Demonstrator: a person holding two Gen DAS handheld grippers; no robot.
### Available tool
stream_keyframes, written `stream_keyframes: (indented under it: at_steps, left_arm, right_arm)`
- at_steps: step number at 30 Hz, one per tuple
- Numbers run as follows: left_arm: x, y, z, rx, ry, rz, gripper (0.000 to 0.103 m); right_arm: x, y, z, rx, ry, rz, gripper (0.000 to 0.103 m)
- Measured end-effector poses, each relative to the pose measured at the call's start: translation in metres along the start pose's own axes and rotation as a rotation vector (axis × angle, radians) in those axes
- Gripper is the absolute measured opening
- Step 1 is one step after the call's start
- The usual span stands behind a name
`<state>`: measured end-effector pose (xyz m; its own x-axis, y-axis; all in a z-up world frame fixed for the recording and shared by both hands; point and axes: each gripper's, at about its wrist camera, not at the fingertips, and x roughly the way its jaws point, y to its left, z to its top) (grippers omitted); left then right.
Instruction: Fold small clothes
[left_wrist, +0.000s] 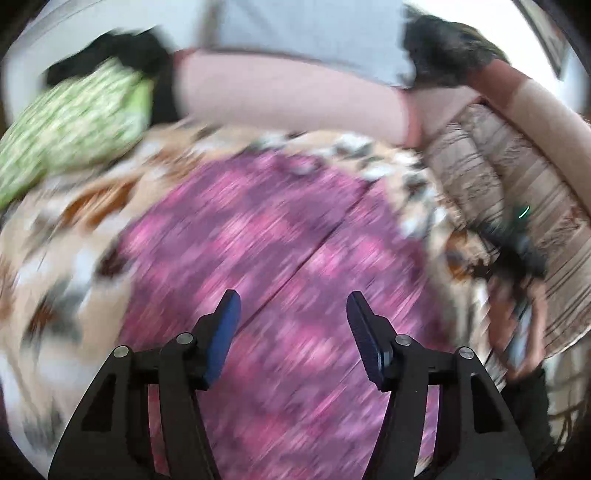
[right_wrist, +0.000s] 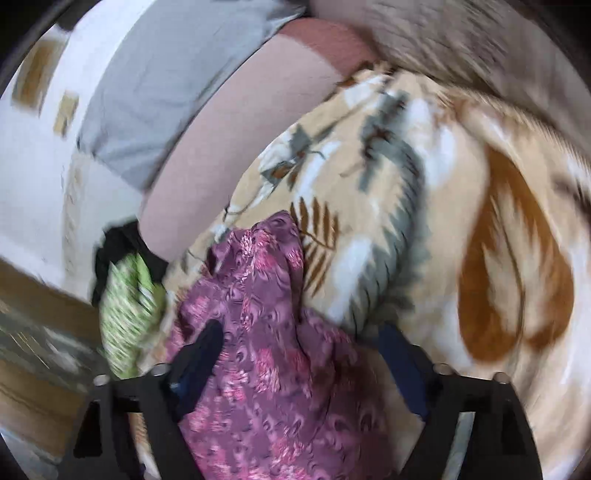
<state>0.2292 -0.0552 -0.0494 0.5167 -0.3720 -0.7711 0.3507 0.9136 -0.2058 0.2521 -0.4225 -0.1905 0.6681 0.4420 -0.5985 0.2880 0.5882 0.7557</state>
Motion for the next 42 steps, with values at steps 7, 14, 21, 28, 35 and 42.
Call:
stream_keyframes:
  at_steps: [7, 14, 21, 28, 35, 42]
  left_arm:
    - [0.133, -0.085, 0.124, 0.158, 0.137, -0.054, 0.061]
    - [0.249, -0.123, 0.165, 0.168, 0.288, -0.009, 0.061]
    - [0.299, -0.127, 0.162, 0.124, 0.4, 0.07, 0.004]
    - [0.273, -0.075, 0.198, -0.117, 0.305, -0.073, 0.003]
    - [0.273, -0.065, 0.189, -0.085, 0.301, 0.079, 0.003]
    - [0.145, -0.053, 0.142, 0.035, 0.149, 0.029, 0.054]
  right_arm:
    - [0.019, -0.033, 0.005, 0.182, 0.092, 0.059, 0.049]
    - [0.046, -0.035, 0.0, 0.224, 0.174, 0.118, 0.042]
    - [0.042, -0.042, 0.001, 0.243, 0.16, 0.106, 0.005]
    - [0.02, -0.044, 0.001, 0.242, 0.071, 0.063, 0.004]
    - [0.046, -0.066, 0.001, 0.294, 0.151, 0.0, 0.005]
    - [0.034, -0.057, 0.011, 0.23, 0.11, 0.0, 0.01]
